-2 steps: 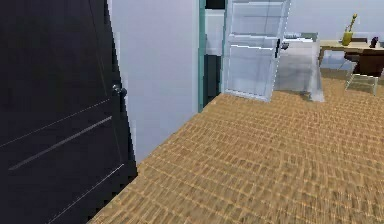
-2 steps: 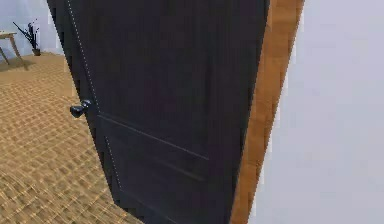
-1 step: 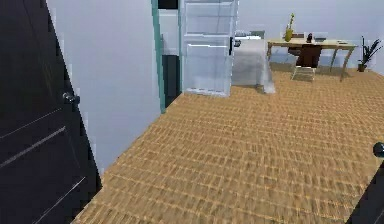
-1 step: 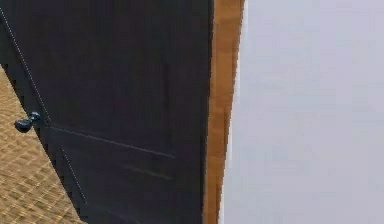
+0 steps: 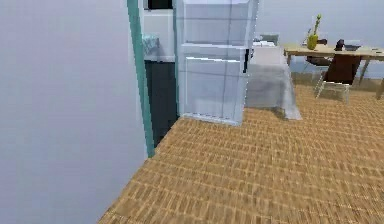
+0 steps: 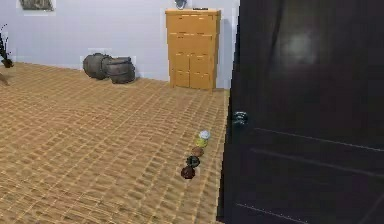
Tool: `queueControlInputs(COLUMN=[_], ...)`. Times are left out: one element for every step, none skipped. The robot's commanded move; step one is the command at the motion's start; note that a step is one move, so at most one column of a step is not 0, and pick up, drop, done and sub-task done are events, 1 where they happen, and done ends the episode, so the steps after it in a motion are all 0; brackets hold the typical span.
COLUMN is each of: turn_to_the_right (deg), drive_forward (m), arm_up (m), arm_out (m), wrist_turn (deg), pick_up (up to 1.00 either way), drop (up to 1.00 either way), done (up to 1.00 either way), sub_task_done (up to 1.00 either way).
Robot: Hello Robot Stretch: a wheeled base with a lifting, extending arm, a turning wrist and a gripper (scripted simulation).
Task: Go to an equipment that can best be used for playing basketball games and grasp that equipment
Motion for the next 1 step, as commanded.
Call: queueControlInputs(turn_to_the_right=[0.0], drive_forward=[1.00], arm_up=[0.00], arm_out=[0.00], wrist_turn=[0.0], pick_up=[0.00], drop=[0.00], done=[0.00], sub_task_done=[0.00])
